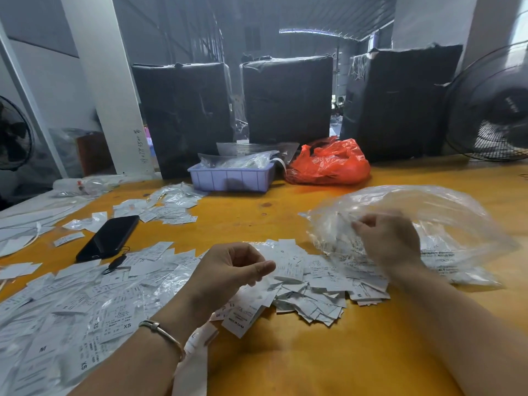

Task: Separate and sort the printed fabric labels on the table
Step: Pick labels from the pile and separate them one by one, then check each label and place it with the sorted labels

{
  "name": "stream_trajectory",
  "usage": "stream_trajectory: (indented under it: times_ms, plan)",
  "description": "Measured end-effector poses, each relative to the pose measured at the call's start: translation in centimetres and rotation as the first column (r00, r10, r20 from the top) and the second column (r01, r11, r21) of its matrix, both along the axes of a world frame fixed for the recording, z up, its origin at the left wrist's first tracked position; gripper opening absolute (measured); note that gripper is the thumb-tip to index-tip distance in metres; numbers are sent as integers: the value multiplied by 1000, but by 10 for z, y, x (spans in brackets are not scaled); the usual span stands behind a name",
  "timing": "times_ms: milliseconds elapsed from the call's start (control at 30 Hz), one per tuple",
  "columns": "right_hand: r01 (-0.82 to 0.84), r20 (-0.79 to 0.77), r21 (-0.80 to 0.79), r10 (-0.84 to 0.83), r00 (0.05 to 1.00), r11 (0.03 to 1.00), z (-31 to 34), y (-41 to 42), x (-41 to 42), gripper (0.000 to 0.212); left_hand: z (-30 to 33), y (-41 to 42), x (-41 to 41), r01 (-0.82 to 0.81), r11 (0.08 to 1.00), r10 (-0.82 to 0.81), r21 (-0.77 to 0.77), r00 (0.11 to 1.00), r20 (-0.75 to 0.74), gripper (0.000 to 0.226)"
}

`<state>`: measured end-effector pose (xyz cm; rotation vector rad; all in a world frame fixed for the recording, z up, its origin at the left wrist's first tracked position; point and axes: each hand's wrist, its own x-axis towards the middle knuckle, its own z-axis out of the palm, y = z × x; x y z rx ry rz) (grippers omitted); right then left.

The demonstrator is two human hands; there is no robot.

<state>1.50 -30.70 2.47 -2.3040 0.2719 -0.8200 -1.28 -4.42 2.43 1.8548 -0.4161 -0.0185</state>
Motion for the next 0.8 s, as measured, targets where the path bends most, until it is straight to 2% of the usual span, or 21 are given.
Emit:
stream_trajectory:
  times_ms: [133,200,267,333,400,500,567,600,633,667,733,800]
  plan:
    - [237,10,-57,-236,972,970,1,-19,4,28,1,0,0,-3,1000,3,8,1000,-8,28]
    - [270,-67,-105,-277,958,957,2,-24,5,35,1,-1,-1,3,1000,-3,2,1000,-13,25]
    - [292,-177,-229,-335,926,929,2,-25,6,44,1,0,-1,1,1000,-1,7,1000,-6,19]
    - [318,-131,-308,-371,920,897,2,-24,7,42,0,1,-1,-2,1000,2,10,1000,8,7]
    - [287,-28,-226,-301,953,931,2,-23,6,33,1,1,-1,-2,1000,1,12,1000,17,4]
    - [210,-74,2,-210,975,978,4,-16,-1,33,1,0,-2,0,1000,0,16,1000,11,8]
    - [192,-53,39,-190,980,981,4,-14,-2,32,2,0,-2,6,1000,-6,11,1000,-6,4]
    - [188,-14,-59,-190,982,980,2,-14,2,32,2,0,-2,10,1000,-10,-1,1000,-17,6]
    - [154,-12,-81,-156,988,985,3,-9,2,32,3,0,-3,12,1000,-13,-18,999,-31,9]
    - [104,26,-90,-102,994,991,4,-5,1,31,4,0,-3,12,999,-13,-34,999,-43,11]
    - [-77,154,6,75,985,997,5,6,-2,25,5,0,-4,4,999,-6,-49,999,-52,13]
    - [-297,180,214,261,948,931,8,21,-9,7,5,0,-4,-13,999,12,-44,999,-38,14]
